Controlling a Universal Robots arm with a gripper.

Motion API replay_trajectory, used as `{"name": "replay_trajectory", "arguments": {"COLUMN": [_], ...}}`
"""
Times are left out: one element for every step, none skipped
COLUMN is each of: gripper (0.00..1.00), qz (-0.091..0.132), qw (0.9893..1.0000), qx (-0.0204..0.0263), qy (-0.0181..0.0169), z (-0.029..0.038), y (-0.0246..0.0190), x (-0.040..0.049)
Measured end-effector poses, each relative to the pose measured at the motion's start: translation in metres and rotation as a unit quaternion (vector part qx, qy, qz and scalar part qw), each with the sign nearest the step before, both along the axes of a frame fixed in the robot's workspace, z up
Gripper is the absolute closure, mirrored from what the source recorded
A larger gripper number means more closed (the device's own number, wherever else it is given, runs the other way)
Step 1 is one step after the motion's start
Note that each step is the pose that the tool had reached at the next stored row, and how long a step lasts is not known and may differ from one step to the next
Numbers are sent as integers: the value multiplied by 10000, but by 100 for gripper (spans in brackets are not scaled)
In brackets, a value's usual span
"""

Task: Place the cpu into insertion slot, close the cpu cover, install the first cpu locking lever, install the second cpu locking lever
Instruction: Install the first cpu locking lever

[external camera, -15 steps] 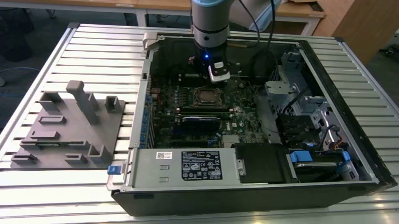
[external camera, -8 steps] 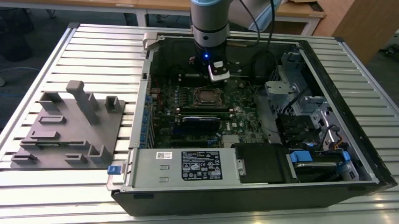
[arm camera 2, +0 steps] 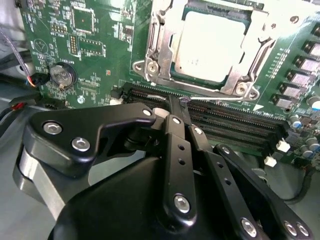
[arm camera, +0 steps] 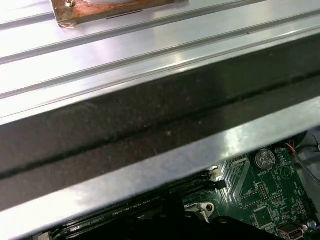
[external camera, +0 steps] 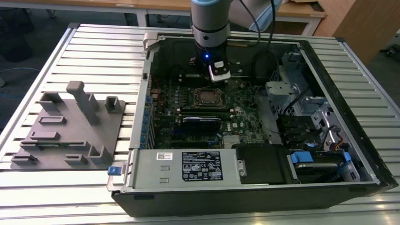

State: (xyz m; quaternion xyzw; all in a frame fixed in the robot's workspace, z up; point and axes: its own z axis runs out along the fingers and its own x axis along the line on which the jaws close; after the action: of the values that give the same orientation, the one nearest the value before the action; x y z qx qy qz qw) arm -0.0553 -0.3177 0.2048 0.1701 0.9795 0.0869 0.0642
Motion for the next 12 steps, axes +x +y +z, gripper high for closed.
{"name": "replay_trajectory", "arguments": {"gripper": [90, 90, 90, 90, 90, 90, 90, 90, 90, 90, 90, 90], "qz": [0, 0, 0, 0, 0, 0, 0, 0, 0, 0, 0, 0], "qw": [10000, 10000, 10000, 10000, 10000, 10000, 9999, 9999, 9999, 9999, 9999, 9999], "qx": [-34, -59, -75, -84, -91, -99, -108, -116, -122, -141, -149, -158], "qy": [-6, -7, -7, -7, -7, -7, -7, -7, -7, -7, -7, -8], "z": [-4, -9, -13, -19, -24, -30, -35, -39, -43, -48, -51, -54], "y": [5, 10, 16, 23, 29, 37, 47, 55, 62, 74, 77, 79], "x": [-1, -4, -6, -10, -13, -17, -21, -25, -28, -32, -33, -33]}}
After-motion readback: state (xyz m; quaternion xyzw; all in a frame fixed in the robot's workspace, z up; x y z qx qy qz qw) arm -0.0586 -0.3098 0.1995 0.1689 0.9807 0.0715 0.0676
